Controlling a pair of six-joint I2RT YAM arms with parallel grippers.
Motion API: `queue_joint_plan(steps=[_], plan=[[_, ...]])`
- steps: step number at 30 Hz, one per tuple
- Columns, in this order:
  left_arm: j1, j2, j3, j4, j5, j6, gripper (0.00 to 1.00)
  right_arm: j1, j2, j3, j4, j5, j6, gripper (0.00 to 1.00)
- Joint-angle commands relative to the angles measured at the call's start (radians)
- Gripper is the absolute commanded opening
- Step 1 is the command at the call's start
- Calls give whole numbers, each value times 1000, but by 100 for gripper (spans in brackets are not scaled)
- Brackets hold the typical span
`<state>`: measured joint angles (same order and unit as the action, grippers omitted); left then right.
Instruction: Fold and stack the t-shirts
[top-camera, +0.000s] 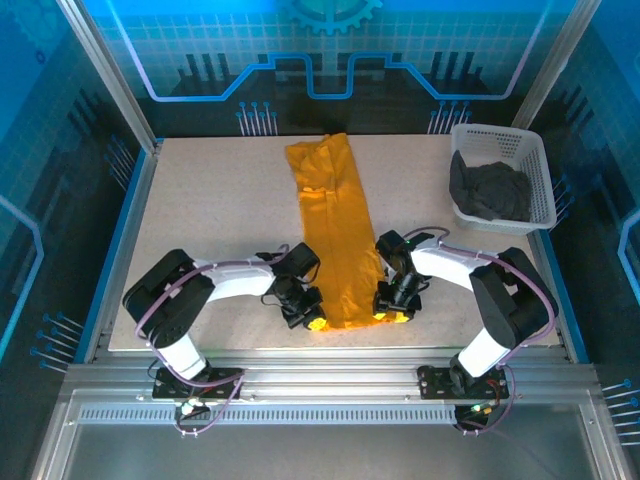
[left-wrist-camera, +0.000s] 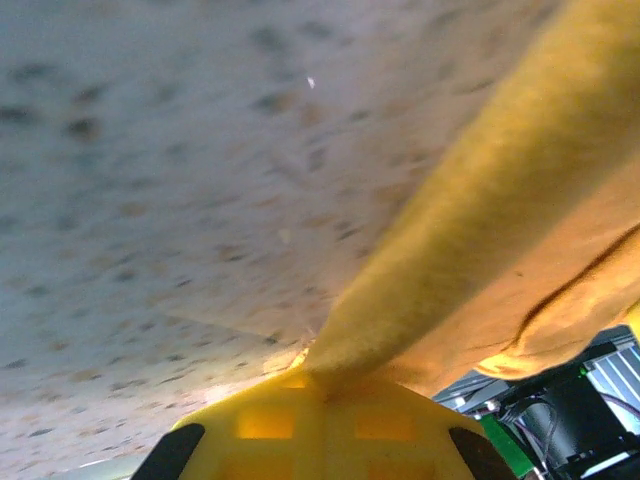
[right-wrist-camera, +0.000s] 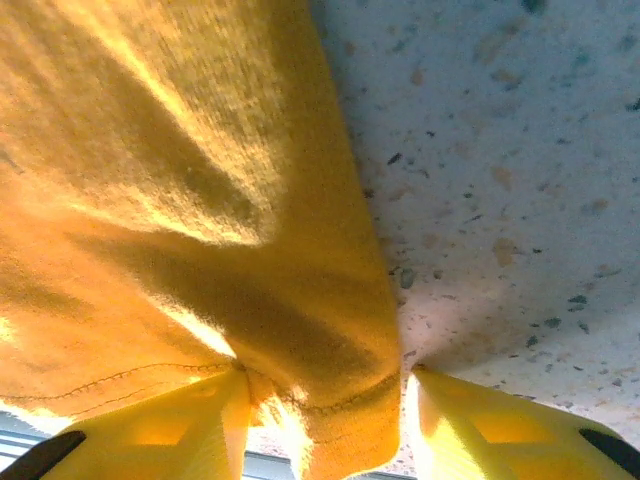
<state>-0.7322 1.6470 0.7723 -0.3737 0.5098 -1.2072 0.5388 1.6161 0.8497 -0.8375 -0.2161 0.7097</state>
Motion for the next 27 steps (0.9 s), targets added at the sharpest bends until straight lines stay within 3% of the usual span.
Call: queue_joint_plan(steps=[1, 11, 19, 23, 27], plan=[[-4, -36, -75, -16, -39, -43, 0, 35, 11, -24, 30, -58, 34, 39], [-5, -181, -132, -41, -67, -92, 0, 66, -50, -14, 49, -92, 55, 1], [28, -430, -139, -4, -149, -189, 0, 78, -146, 103, -30, -113, 91, 0], [116, -471, -81, 47, -178, -177, 0, 36, -122, 262, -79, -87, 62, 0], [241, -392, 39, 90, -162, -114, 0, -28, -35, 454, -120, -49, 27, 0]])
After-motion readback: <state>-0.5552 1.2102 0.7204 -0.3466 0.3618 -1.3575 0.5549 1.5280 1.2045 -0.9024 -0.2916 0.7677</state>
